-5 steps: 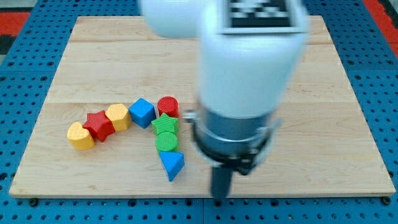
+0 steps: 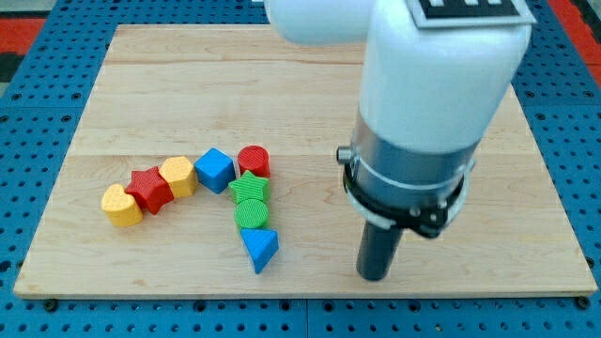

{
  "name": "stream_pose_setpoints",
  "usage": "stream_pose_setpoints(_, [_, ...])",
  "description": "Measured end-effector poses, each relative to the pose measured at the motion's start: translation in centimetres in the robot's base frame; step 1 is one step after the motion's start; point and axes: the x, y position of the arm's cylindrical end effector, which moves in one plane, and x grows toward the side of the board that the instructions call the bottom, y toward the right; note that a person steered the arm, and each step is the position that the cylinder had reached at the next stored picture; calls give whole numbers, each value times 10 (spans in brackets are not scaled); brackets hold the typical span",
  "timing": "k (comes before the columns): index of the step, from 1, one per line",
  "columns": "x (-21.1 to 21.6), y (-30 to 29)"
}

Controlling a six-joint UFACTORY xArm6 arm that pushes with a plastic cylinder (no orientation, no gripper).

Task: Place the green circle below the yellow hexagon

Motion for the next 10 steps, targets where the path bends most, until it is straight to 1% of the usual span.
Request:
stream_pose_setpoints(1, [-34, -8])
stream_pose_setpoints(2, [-44, -47])
stream_pose_setpoints(3, [-44, -81])
stream_pose_setpoints(6, [-44, -109])
stream_pose_setpoints(8, [-44, -112])
stream_pose_setpoints(10, [-44, -148])
